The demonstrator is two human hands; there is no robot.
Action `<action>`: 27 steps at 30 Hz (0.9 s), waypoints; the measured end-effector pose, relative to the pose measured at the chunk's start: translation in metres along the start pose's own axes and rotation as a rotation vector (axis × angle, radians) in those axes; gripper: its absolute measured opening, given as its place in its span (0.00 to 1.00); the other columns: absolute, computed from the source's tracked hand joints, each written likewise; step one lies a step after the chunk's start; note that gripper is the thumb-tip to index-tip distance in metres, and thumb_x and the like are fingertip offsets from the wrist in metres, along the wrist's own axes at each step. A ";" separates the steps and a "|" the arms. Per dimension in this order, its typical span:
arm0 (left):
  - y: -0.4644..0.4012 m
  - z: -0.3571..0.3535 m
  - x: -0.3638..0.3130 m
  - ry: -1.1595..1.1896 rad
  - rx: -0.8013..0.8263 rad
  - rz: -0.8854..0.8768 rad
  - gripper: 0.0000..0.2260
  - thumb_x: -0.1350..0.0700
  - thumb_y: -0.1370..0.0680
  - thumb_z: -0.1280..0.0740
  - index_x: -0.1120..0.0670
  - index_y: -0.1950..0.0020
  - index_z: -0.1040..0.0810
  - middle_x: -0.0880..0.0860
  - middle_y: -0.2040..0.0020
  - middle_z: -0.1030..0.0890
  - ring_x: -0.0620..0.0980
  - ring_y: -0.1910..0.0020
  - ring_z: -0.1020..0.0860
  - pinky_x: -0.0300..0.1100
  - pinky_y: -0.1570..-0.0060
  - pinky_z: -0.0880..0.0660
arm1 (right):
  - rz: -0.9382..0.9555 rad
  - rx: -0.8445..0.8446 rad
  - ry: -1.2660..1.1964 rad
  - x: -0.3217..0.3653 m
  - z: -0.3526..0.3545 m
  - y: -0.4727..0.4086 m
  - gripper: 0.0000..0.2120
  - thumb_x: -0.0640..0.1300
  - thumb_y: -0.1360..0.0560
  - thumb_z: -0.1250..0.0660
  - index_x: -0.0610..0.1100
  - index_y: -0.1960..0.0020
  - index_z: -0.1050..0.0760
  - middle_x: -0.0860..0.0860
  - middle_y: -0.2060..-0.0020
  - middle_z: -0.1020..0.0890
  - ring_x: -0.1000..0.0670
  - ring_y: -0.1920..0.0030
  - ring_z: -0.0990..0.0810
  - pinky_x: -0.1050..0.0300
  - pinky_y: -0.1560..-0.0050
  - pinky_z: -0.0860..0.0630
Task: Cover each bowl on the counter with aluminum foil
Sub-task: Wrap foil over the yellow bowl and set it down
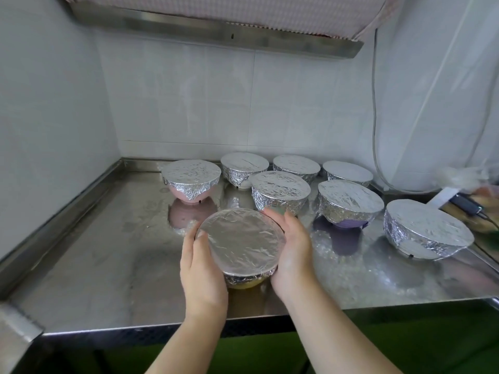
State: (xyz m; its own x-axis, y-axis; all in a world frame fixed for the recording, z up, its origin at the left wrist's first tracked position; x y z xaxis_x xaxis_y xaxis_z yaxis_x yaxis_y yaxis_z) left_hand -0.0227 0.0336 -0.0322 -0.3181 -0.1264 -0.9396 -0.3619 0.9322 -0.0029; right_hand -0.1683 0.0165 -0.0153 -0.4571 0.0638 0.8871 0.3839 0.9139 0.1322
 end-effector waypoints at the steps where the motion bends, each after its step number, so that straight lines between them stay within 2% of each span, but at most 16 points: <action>1: 0.000 -0.001 0.001 0.021 -0.009 0.009 0.18 0.46 0.17 0.41 0.42 0.29 0.22 0.41 0.34 0.19 0.43 0.32 0.23 0.53 0.27 0.29 | 0.000 -0.015 -0.047 -0.004 0.001 -0.001 0.22 0.58 0.18 0.40 0.48 0.40 0.13 0.46 0.41 0.13 0.40 0.38 0.15 0.36 0.32 0.23; 4: 0.000 -0.005 0.004 0.100 -0.014 0.040 0.19 0.45 0.20 0.41 0.45 0.35 0.17 0.46 0.38 0.15 0.48 0.34 0.20 0.57 0.28 0.28 | -0.016 -0.054 -0.210 -0.013 0.001 0.001 0.22 0.54 0.14 0.44 0.43 0.37 0.15 0.41 0.42 0.13 0.38 0.40 0.15 0.38 0.34 0.21; 7: 0.000 -0.010 0.004 0.218 -0.049 0.112 0.16 0.45 0.19 0.39 0.46 0.41 0.14 0.49 0.41 0.14 0.50 0.38 0.17 0.56 0.31 0.25 | -0.073 -0.078 -0.330 -0.020 -0.002 0.009 0.22 0.55 0.14 0.43 0.42 0.37 0.17 0.40 0.45 0.12 0.39 0.44 0.13 0.44 0.42 0.19; 10: 0.000 -0.013 0.004 0.304 -0.092 0.176 0.15 0.46 0.19 0.37 0.48 0.40 0.13 0.48 0.42 0.13 0.49 0.40 0.16 0.52 0.34 0.23 | -0.074 -0.096 -0.392 -0.025 -0.005 0.010 0.23 0.57 0.15 0.41 0.42 0.35 0.17 0.40 0.44 0.12 0.38 0.42 0.14 0.43 0.39 0.19; 19: 0.004 -0.018 0.001 0.367 -0.066 0.152 0.17 0.46 0.19 0.38 0.50 0.40 0.13 0.51 0.43 0.13 0.52 0.40 0.16 0.51 0.42 0.21 | -0.061 -0.087 -0.430 -0.023 -0.007 0.016 0.22 0.57 0.16 0.40 0.44 0.36 0.17 0.41 0.43 0.13 0.38 0.41 0.14 0.44 0.39 0.20; 23: 0.004 -0.017 -0.002 0.344 -0.035 0.112 0.18 0.44 0.20 0.38 0.49 0.39 0.14 0.52 0.41 0.14 0.53 0.39 0.16 0.55 0.36 0.22 | -0.054 -0.089 -0.433 -0.022 -0.012 0.017 0.22 0.58 0.16 0.40 0.44 0.37 0.16 0.41 0.43 0.13 0.38 0.40 0.15 0.40 0.33 0.22; 27: 0.006 -0.015 -0.004 0.330 -0.050 0.089 0.17 0.44 0.20 0.38 0.48 0.40 0.14 0.52 0.42 0.13 0.54 0.39 0.17 0.61 0.32 0.25 | -0.050 -0.086 -0.452 -0.021 -0.014 0.024 0.22 0.58 0.16 0.40 0.45 0.38 0.16 0.42 0.44 0.12 0.38 0.42 0.14 0.44 0.40 0.20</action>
State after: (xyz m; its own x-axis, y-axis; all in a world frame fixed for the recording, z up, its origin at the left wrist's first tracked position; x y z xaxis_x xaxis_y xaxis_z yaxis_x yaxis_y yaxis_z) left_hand -0.0371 0.0347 -0.0230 -0.6138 -0.1560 -0.7739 -0.3602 0.9277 0.0987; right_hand -0.1382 0.0316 -0.0247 -0.7731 0.2066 0.5998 0.4094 0.8847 0.2230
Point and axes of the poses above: each hand's wrist, its own y-axis away from the middle knuckle, its own z-axis out of the back of the hand, x = y × z, the point moved 3 cm from there along -y, towards the middle knuckle
